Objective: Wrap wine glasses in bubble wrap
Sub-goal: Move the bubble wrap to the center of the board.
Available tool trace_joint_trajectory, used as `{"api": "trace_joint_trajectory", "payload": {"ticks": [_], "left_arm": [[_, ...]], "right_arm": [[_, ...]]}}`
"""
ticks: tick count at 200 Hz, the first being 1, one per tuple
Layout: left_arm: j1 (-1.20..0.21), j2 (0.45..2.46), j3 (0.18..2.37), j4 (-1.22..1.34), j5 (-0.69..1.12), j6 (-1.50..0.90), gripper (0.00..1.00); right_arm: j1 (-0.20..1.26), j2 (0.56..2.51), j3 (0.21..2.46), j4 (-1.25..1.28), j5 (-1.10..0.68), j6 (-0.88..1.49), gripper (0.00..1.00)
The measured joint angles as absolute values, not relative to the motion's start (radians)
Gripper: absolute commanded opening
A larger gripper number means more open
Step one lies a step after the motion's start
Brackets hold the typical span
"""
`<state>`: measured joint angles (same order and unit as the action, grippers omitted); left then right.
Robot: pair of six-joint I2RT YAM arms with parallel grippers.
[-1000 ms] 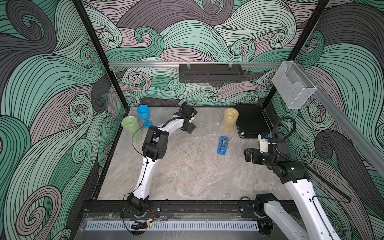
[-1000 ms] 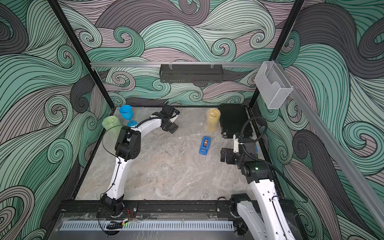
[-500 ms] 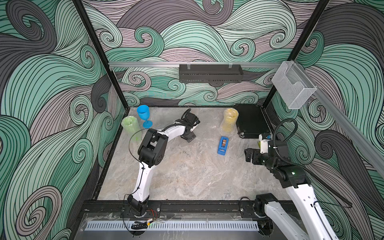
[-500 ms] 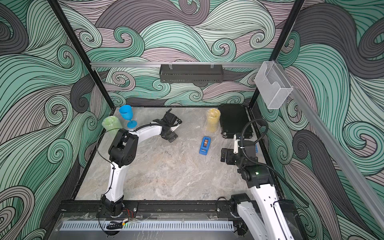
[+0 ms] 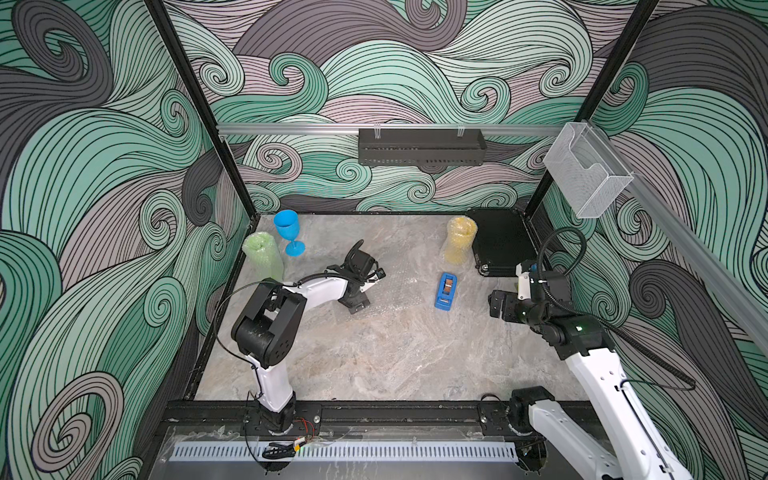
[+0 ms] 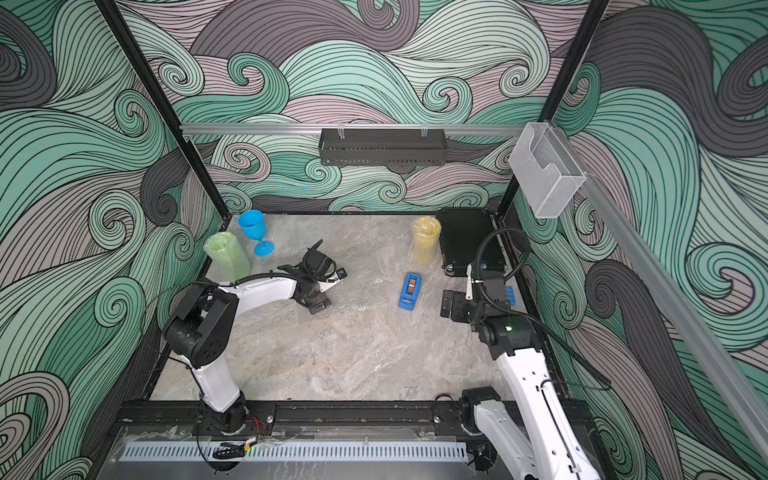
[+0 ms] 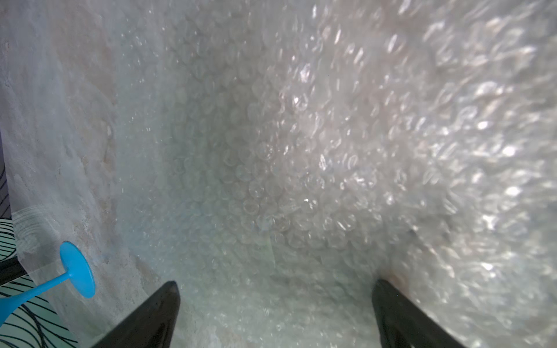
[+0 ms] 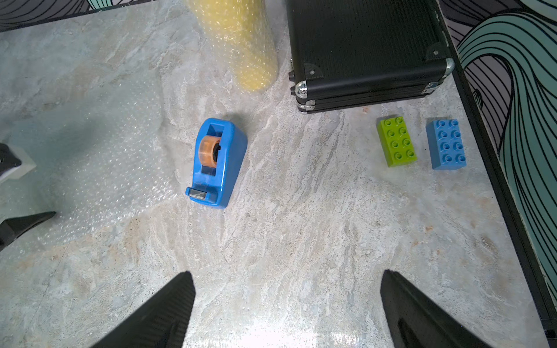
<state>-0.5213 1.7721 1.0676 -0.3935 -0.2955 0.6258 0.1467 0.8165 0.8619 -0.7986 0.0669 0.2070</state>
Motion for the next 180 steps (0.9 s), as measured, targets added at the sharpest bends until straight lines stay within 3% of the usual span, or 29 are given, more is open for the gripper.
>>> {"api": "trace_joint_trajectory", "payload": {"ticks": [61, 118, 149, 180], "left_arm": [[-0.550, 1.703, 1.206, -0.444, -0.144, 0.555, 0.99], [-0.616, 2.048, 1.600, -0.492, -0.126, 0.387, 0.98], [-0.641, 2.160, 1.624, -0.545, -0.130, 0.369, 0.99], [-0.673, 2.136, 1.575, -0.531, -0.126, 0.370, 0.99]], "right_arm": [[0.146, 0.876, 0.875, -0.800, 0.058, 0.210, 1.00], [0.146, 0.776, 0.801, -0.754, 0.045, 0.198, 1.00], [0.148, 0.699, 0.733, -0.736, 0.046, 0.191, 1.00], [0.157, 0.640, 0.696, -0.706, 0.049, 0.187, 0.99]]}}
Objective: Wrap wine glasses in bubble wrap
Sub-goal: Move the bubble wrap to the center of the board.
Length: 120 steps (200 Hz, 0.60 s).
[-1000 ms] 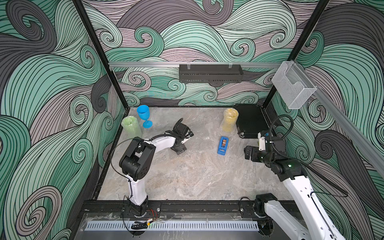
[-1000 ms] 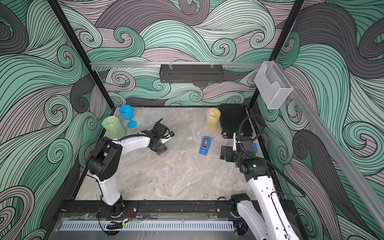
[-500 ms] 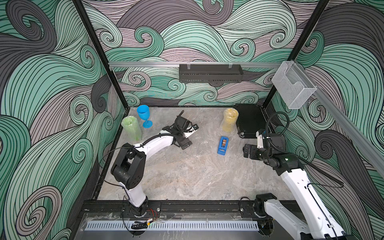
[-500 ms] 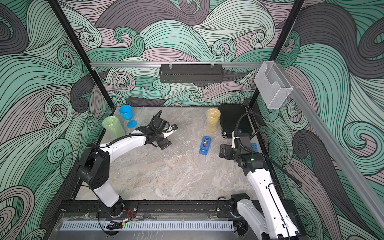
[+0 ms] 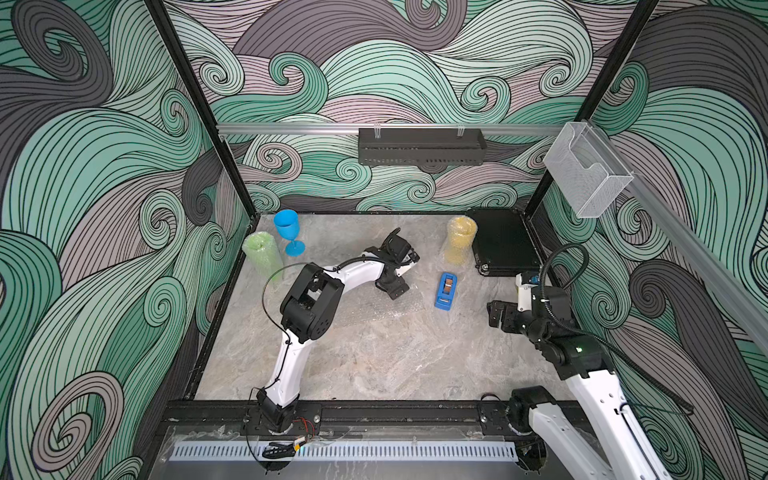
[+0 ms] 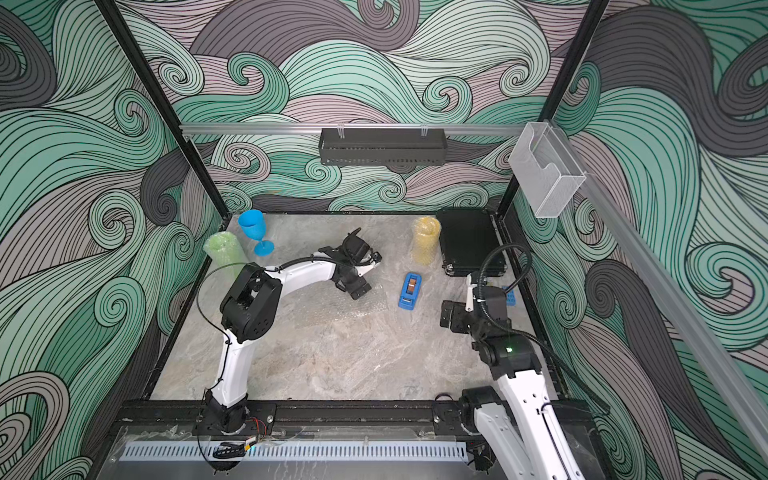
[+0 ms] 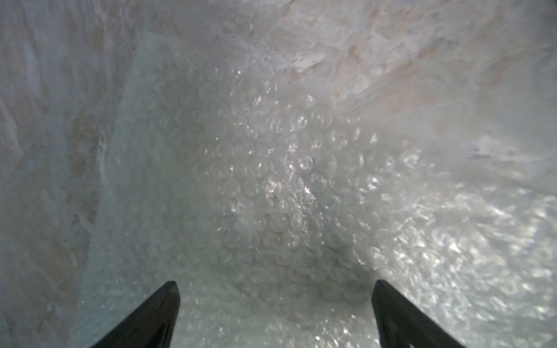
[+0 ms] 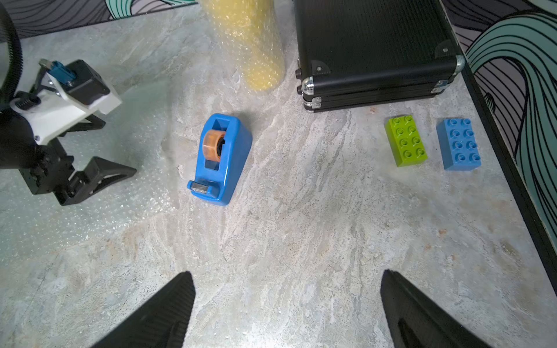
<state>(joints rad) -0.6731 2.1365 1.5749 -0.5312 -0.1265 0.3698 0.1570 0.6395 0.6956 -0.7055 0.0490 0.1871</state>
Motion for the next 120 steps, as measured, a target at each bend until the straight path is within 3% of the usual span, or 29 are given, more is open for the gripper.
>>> {"api": "trace_joint_trajectory", "payload": {"ticks": [73, 120], "left_arm": [[-0.714, 1.970, 1.357, -0.524, -0.070, 0.419, 0.99], [-0.683, 1.833, 1.469, -0.631, -0.063, 0.410, 0.98]], "right_arm": [[0.183, 0.599, 0.672, -0.671, 0.053, 0.183, 0.99], [0.194, 0.599, 0.661, -0.661, 0.052, 0.183, 1.00]]}}
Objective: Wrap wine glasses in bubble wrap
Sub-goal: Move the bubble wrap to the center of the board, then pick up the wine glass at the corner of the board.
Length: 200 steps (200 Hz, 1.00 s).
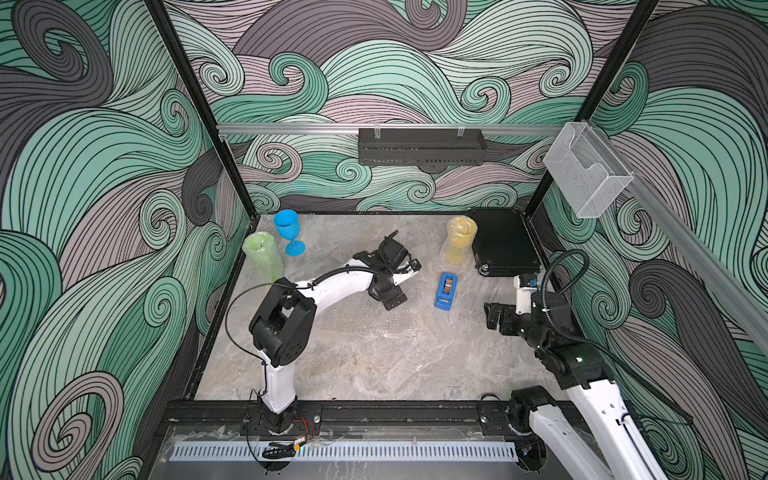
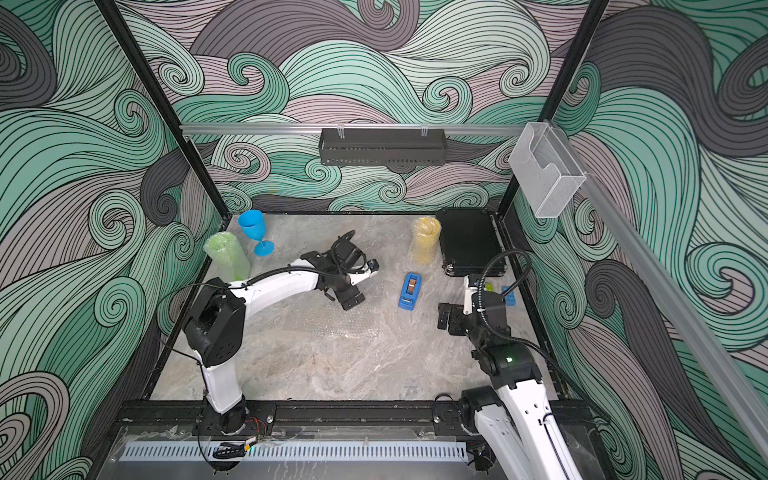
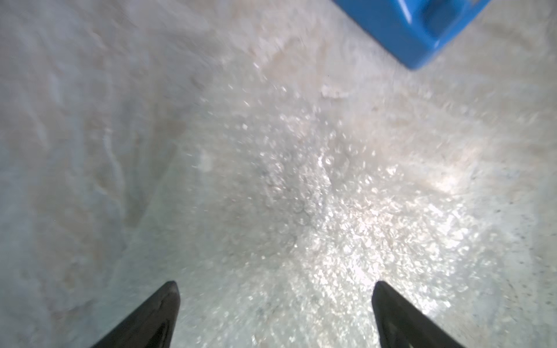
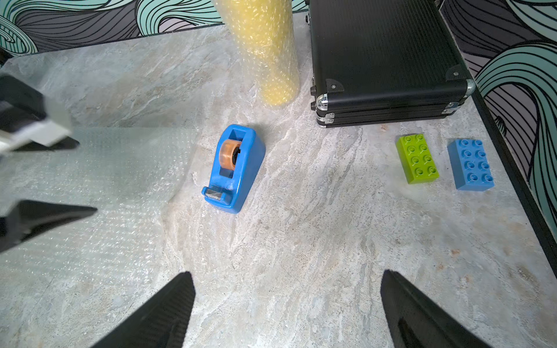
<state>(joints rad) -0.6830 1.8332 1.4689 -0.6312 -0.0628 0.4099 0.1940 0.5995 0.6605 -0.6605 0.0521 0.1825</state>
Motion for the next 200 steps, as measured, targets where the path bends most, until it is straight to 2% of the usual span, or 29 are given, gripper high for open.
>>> {"api": "trace_joint_trajectory", "payload": {"ticks": [29, 87, 145, 200], "left_arm": [[-0.580, 1.746, 1.554, -0.665, -0.078, 0.399, 0.89], [-0.258, 1.745, 1.600, -0.719, -0.110, 0.353, 0.85], [-0.025, 1.918, 1.838, -0.750, -0.079, 0.331, 0.82], [0.058, 2.134, 2.116, -0.805, -0.022, 0.328, 0.74]], "right_arm": [[0.200, 0.599, 0.660, -0.658, 0.052, 0.183, 0.99], [0.217, 0.599, 0.659, -0.654, 0.053, 0.183, 1.00], [0.228, 0.595, 0.659, -0.654, 0.053, 0.183, 1.00], [0.232, 0.601, 0.659, -0.654, 0.054, 0.183, 1.00]]}}
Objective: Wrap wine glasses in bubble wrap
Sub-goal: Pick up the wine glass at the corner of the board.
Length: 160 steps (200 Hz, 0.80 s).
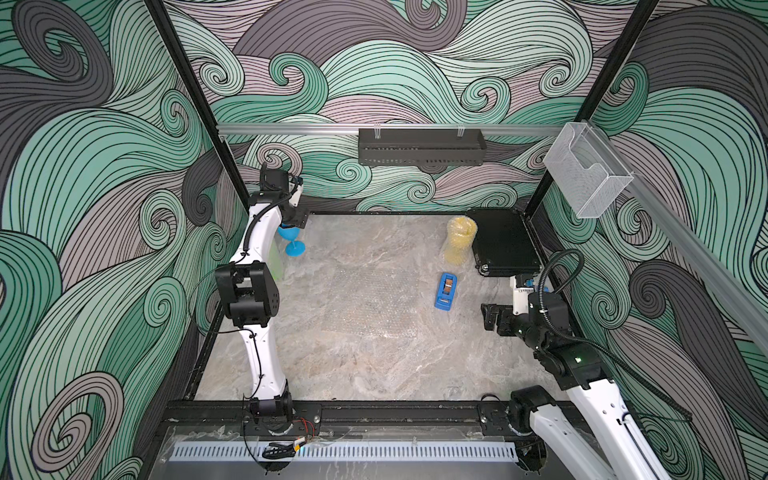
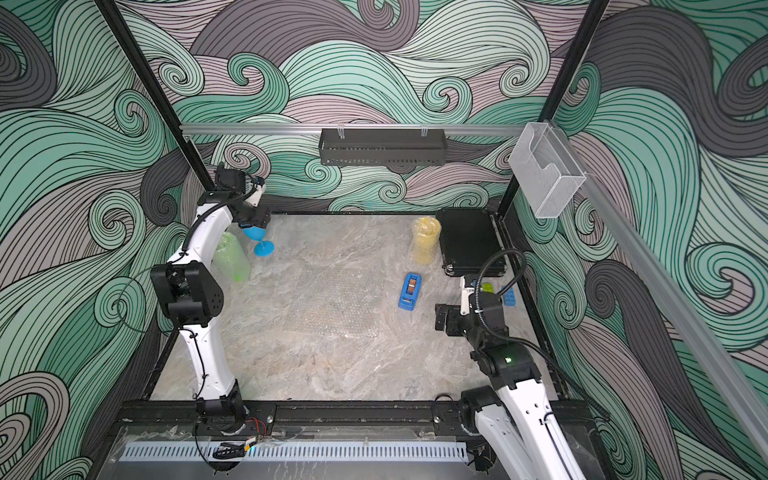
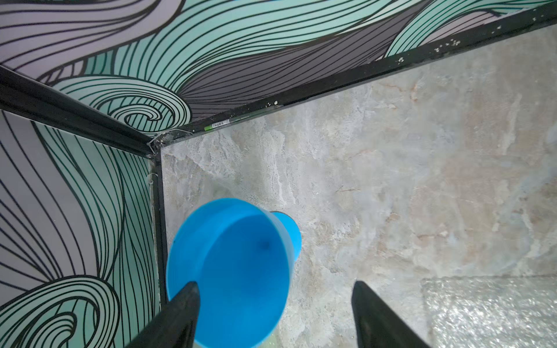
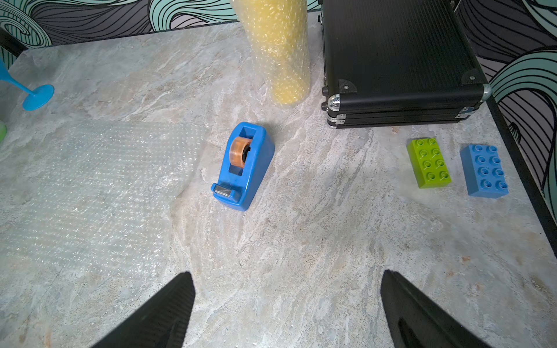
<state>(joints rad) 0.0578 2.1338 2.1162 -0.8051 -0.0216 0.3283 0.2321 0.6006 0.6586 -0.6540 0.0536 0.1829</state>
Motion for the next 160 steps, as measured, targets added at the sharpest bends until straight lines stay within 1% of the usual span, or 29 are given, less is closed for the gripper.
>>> {"api": "trace_joint_trajectory", "payload": {"ticks": [13, 17, 22, 35, 48, 68, 75, 98, 120, 142, 160], "left_arm": [[0.057, 2.167, 2.153, -0.822, -0.009, 0.332, 0.68], [0.057, 2.178, 2.163, -0.825, -0.007, 0.333, 0.64], [0.057, 2.192, 2.180, -0.831, -0.002, 0.336, 0.60], [0.057, 2.226, 2.217, -0.853, 0.006, 0.344, 0.42], [0.057, 2.255, 2.245, -0.872, 0.017, 0.343, 0.31], [0.057, 2.265, 2.245, -0.904, 0.044, 0.346, 0.09], [0.057, 2.265, 2.245, -0.915, 0.058, 0.347, 0.05], [0.057, 2.260, 2.240, -0.932, 0.102, 0.330, 0.00], [0.056, 2.232, 2.205, -0.937, 0.161, 0.320, 0.00], [0.049, 2.165, 2.156, -0.952, 0.234, 0.291, 0.00], [0.031, 2.067, 2.097, -0.948, 0.309, 0.268, 0.00]], "right_arm": [[0.233, 0.604, 0.659, -0.654, 0.054, 0.183, 0.99], [0.233, 0.606, 0.659, -0.654, 0.054, 0.183, 1.00], [0.233, 0.607, 0.659, -0.654, 0.053, 0.183, 1.00], [0.233, 0.607, 0.659, -0.654, 0.054, 0.183, 1.00], [0.233, 0.607, 0.659, -0.654, 0.055, 0.183, 1.00], [0.233, 0.607, 0.659, -0.654, 0.056, 0.183, 1.00], [0.233, 0.607, 0.659, -0.654, 0.056, 0.183, 1.00], [0.236, 0.608, 0.659, -0.654, 0.056, 0.183, 1.00], [0.237, 0.606, 0.659, -0.653, 0.056, 0.182, 0.99], [0.237, 0.606, 0.659, -0.654, 0.052, 0.173, 1.00], [0.243, 0.606, 0.661, -0.652, 0.029, 0.156, 0.98]]}}
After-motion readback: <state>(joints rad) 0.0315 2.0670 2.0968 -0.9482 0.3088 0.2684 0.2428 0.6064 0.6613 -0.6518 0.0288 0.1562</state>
